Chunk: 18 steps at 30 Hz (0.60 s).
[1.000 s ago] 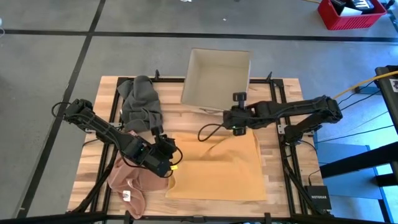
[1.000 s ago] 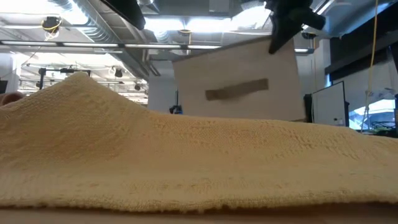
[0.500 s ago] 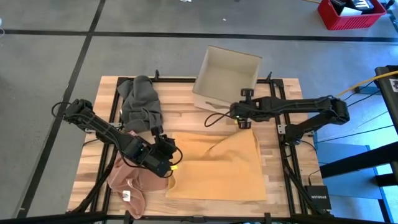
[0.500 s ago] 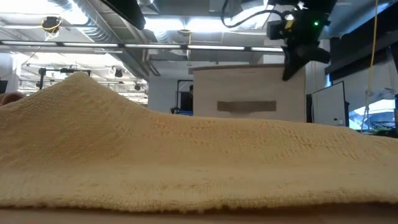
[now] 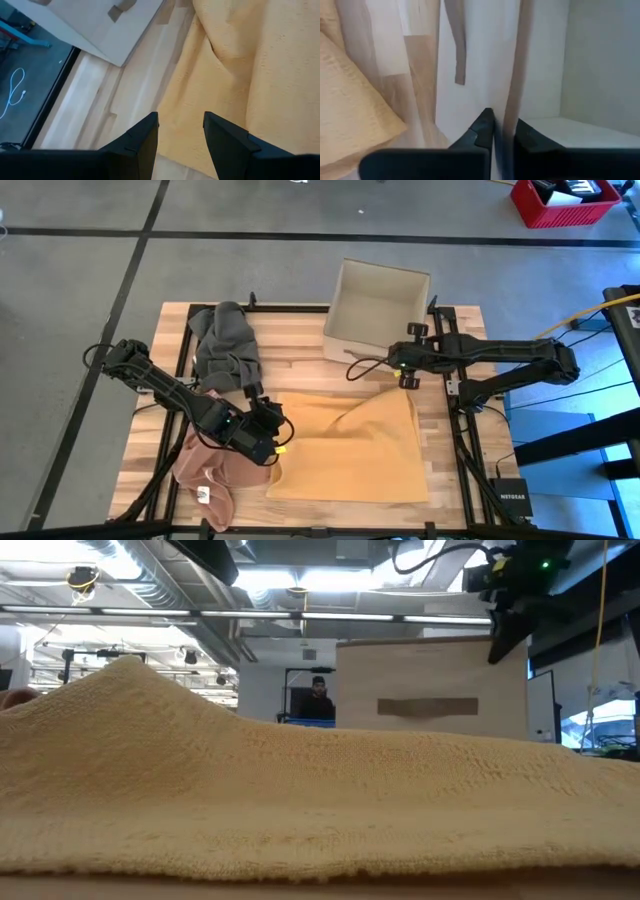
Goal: Fold towel
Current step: Adjust the brown laundry organizer, then fold the yellow towel
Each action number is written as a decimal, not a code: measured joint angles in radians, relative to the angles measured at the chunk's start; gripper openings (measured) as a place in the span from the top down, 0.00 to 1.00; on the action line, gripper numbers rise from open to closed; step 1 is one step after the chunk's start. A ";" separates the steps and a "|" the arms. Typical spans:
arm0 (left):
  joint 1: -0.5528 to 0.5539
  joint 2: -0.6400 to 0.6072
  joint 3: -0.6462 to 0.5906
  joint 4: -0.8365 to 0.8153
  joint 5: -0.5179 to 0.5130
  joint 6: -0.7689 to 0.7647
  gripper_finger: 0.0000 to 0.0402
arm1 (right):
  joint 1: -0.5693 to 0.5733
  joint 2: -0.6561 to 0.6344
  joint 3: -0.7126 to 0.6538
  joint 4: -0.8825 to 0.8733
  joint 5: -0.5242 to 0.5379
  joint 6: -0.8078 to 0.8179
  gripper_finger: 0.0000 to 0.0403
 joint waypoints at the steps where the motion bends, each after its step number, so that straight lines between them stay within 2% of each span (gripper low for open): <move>1: 0.000 0.000 0.000 -0.001 0.000 0.000 0.63 | 0.000 -0.001 0.000 -0.009 0.002 0.004 0.92; 6: 0.000 0.000 0.000 -0.001 0.000 0.002 0.63 | 0.000 0.002 0.000 -0.024 0.076 0.057 0.84; 11: 0.000 0.000 0.000 -0.001 0.000 0.002 0.63 | 0.001 0.003 0.029 -0.039 0.124 0.095 0.67; 13: 0.000 0.000 0.000 -0.001 0.000 0.002 0.63 | 0.002 0.003 0.079 -0.061 0.090 0.127 0.60; 18: 0.000 0.000 0.000 -0.001 0.000 0.000 0.63 | 0.002 0.003 0.242 -0.144 -0.076 0.257 0.47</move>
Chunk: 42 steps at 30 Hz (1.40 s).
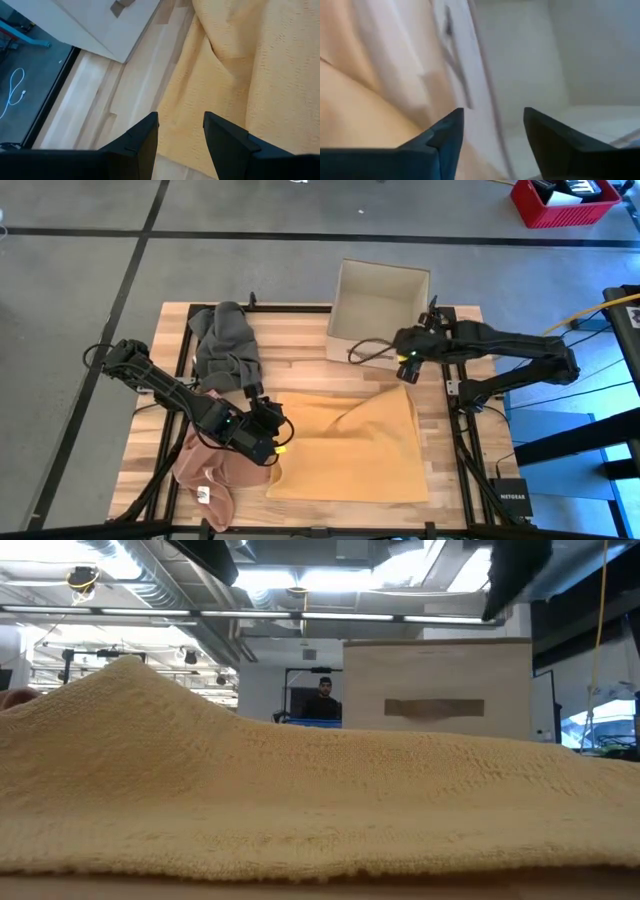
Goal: Fold towel
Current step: Fold the yellow towel
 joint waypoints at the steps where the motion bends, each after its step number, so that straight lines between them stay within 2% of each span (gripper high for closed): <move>1: 0.000 0.000 0.000 0.000 0.000 0.000 0.63 | 0.000 0.000 0.032 -0.009 -0.030 0.028 0.46; 5: 0.000 0.000 0.000 0.001 0.000 -0.001 0.63 | 0.060 -0.001 0.103 0.022 -0.149 0.134 0.44; 9: -0.001 0.000 0.000 0.000 0.022 -0.011 0.63 | 0.232 -0.001 0.084 0.108 -0.214 0.236 0.44; 12: -0.003 0.003 0.000 0.000 0.086 -0.032 0.63 | 0.404 0.000 0.020 0.171 -0.200 0.346 0.46; 16: -0.024 0.020 -0.035 0.043 0.188 -0.069 0.63 | 0.649 0.000 -0.125 0.304 -0.100 0.519 0.47; 21: -0.091 0.075 -0.078 0.243 0.353 -0.060 0.63 | 0.912 0.039 -0.302 0.600 -0.066 0.701 0.48; 26: -0.195 0.138 -0.078 0.488 0.401 -0.023 0.63 | 1.113 0.190 -0.321 0.823 -0.063 0.815 0.48; 29: -0.240 0.167 -0.056 0.573 0.400 -0.026 0.63 | 1.167 0.305 -0.254 0.867 -0.065 0.836 0.48; 34: -0.266 0.254 0.030 0.571 0.398 -0.057 0.63 | 1.178 0.499 -0.123 0.823 -0.058 0.758 0.48; 38: -0.262 0.338 0.080 0.504 0.427 -0.026 0.63 | 1.159 0.610 -0.084 0.803 -0.065 0.681 0.48; 42: -0.249 0.399 0.091 0.434 0.481 -0.035 0.63 | 1.128 0.672 -0.082 0.688 -0.146 0.686 0.48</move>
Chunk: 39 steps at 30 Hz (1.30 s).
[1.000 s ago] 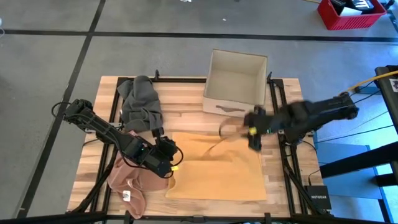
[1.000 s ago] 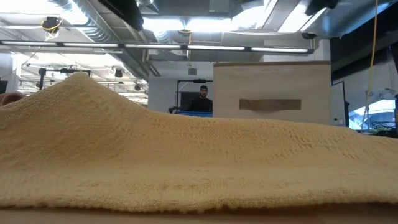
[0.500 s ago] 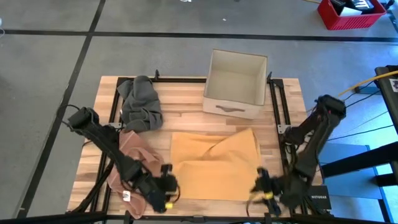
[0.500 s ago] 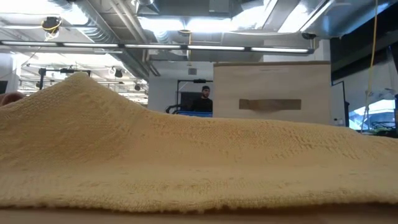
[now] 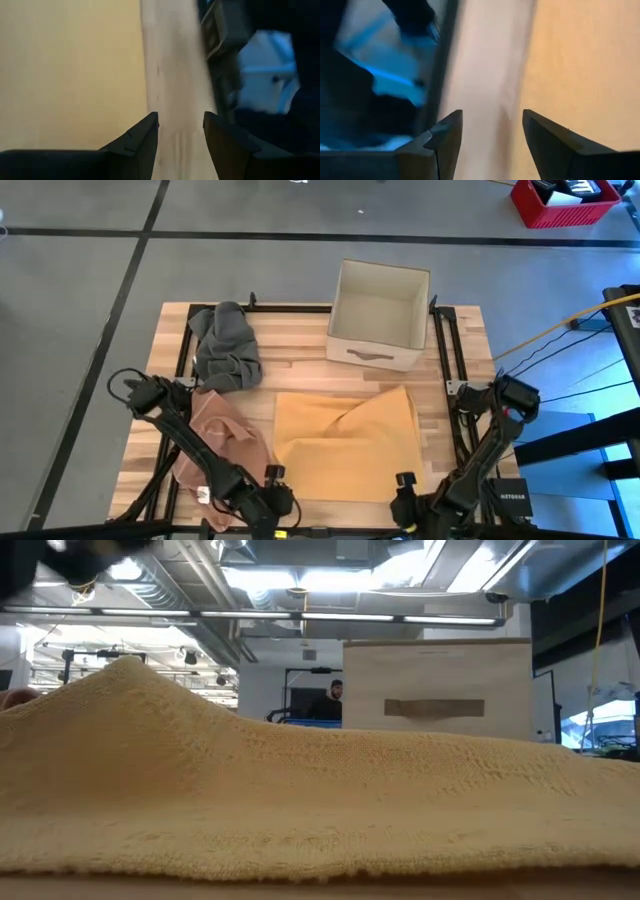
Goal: Fold towel
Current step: Fold the yellow towel
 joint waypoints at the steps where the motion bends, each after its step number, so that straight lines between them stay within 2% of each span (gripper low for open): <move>1: 0.003 0.010 0.000 -0.015 0.006 -0.001 0.63 | -0.009 0.006 0.000 -0.034 -0.021 0.010 0.48; 4: 0.010 0.028 0.000 -0.057 0.012 0.001 0.63 | -0.018 0.017 0.000 -0.105 -0.028 0.043 0.48; 6: 0.019 0.038 0.000 -0.086 0.017 0.000 0.63 | -0.024 0.017 0.000 -0.125 0.003 0.044 0.48; 12: 0.032 0.073 -0.008 -0.096 0.064 0.036 0.63 | -0.022 0.017 0.001 -0.119 0.035 0.046 0.48; 20: 0.059 0.091 -0.009 -0.100 0.118 0.006 0.63 | -0.022 0.017 0.001 -0.118 0.067 0.050 0.48; 24: 0.084 0.093 -0.009 -0.116 0.136 -0.015 0.71 | -0.022 0.017 0.001 -0.119 0.073 0.052 0.48; 31: 0.128 0.111 -0.004 -0.172 0.175 -0.046 0.97 | -0.022 0.017 0.001 -0.127 0.055 0.077 0.48; 39: 0.102 0.103 0.014 -0.177 0.175 -0.055 0.97 | -0.005 -0.008 0.023 -0.143 -0.072 0.112 0.48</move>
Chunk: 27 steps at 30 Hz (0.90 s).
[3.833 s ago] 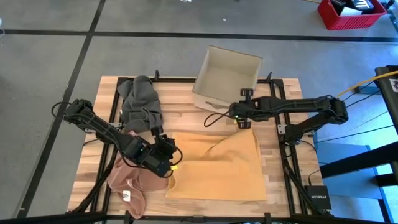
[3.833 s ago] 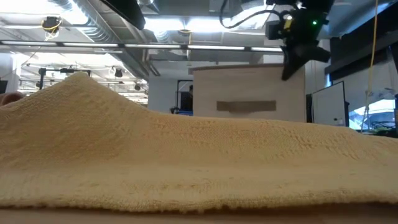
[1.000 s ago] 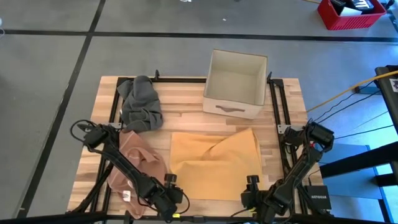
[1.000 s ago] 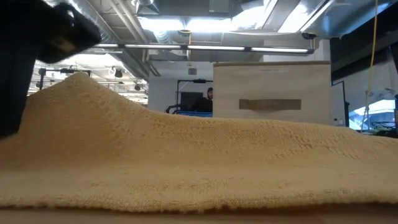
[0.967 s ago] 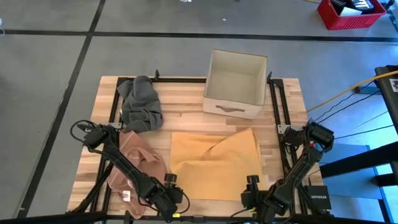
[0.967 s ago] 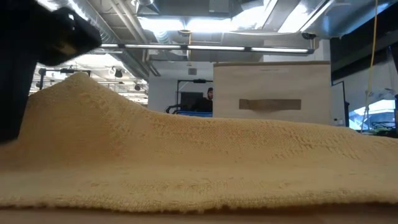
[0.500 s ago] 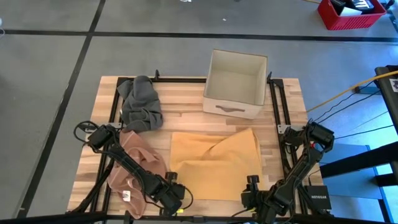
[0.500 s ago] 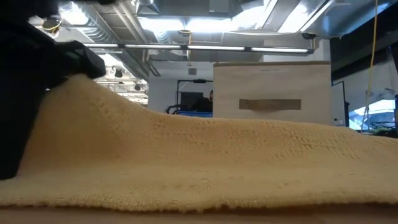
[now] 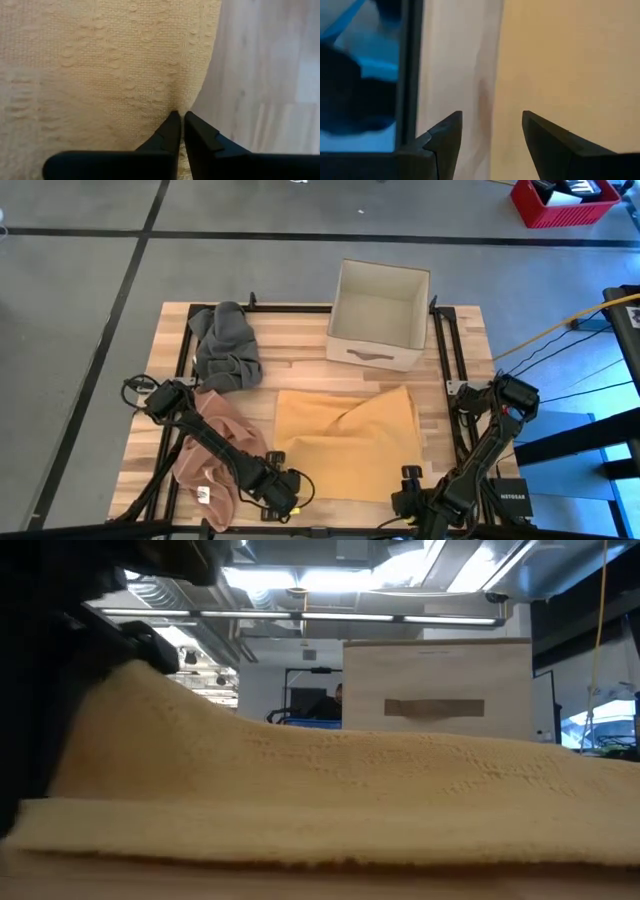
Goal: Fold towel
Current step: Fold the yellow towel
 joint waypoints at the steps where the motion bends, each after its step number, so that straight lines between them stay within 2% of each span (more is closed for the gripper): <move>1: -0.003 -0.001 0.001 -0.001 0.003 -0.001 0.98 | 0.011 0.001 -0.001 -0.002 -0.012 0.001 0.48; 9: -0.011 -0.004 -0.004 0.005 0.003 -0.020 0.97 | 0.056 0.003 -0.087 0.028 -0.016 0.060 0.49; 13: -0.010 -0.004 -0.004 0.007 0.003 -0.018 0.92 | 0.055 0.003 -0.114 0.057 -0.005 0.063 0.57; 20: -0.004 -0.006 -0.004 0.009 0.051 -0.047 0.71 | 0.055 0.003 -0.130 0.061 0.007 0.072 0.72; 24: -0.010 -0.008 -0.004 0.009 0.094 -0.046 0.60 | 0.054 0.003 -0.131 0.061 0.035 0.101 0.71; 27: -0.017 -0.008 -0.004 0.009 0.093 -0.037 0.56 | 0.054 0.003 -0.131 0.058 0.037 0.105 0.67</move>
